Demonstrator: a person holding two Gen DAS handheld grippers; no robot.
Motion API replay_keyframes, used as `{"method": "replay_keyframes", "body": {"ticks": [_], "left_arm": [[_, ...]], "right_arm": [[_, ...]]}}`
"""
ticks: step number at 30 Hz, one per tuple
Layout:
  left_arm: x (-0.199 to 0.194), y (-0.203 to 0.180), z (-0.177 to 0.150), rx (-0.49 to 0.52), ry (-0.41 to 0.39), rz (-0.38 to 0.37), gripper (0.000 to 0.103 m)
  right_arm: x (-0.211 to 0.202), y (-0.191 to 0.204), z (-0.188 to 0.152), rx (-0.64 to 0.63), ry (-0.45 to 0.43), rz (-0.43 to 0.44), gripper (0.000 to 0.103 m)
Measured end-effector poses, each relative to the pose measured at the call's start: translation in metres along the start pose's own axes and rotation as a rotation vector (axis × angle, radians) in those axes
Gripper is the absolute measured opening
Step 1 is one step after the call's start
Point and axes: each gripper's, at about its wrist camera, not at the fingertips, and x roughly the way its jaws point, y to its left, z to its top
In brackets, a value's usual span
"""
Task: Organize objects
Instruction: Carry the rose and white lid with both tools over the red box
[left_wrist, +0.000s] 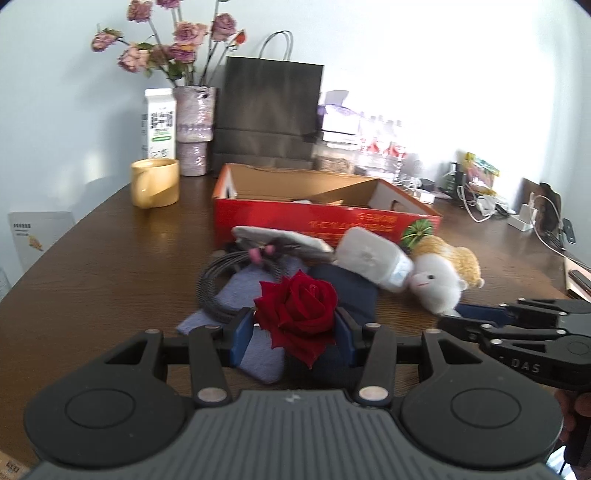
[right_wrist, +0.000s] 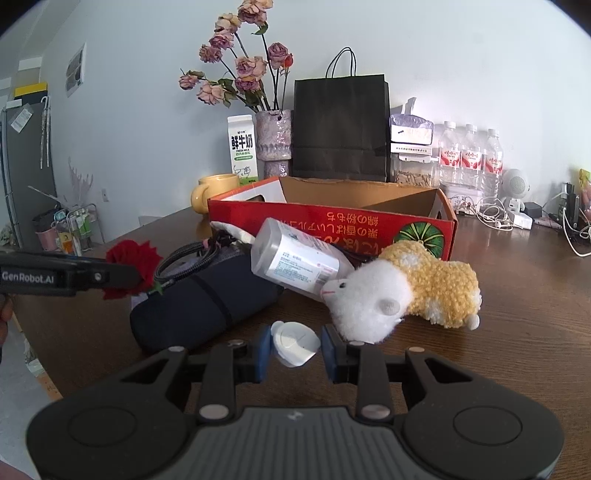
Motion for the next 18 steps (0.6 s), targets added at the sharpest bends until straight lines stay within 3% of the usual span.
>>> {"method": "replay_keyframes", "body": {"ticks": [18], "left_arm": [[0.026, -0.031, 0.051, 0.052, -0.132, -0.064, 0.048]], "right_arm": [[0.018, -0.012, 0.057, -0.038, -0.128, -0.022, 0.028]]}}
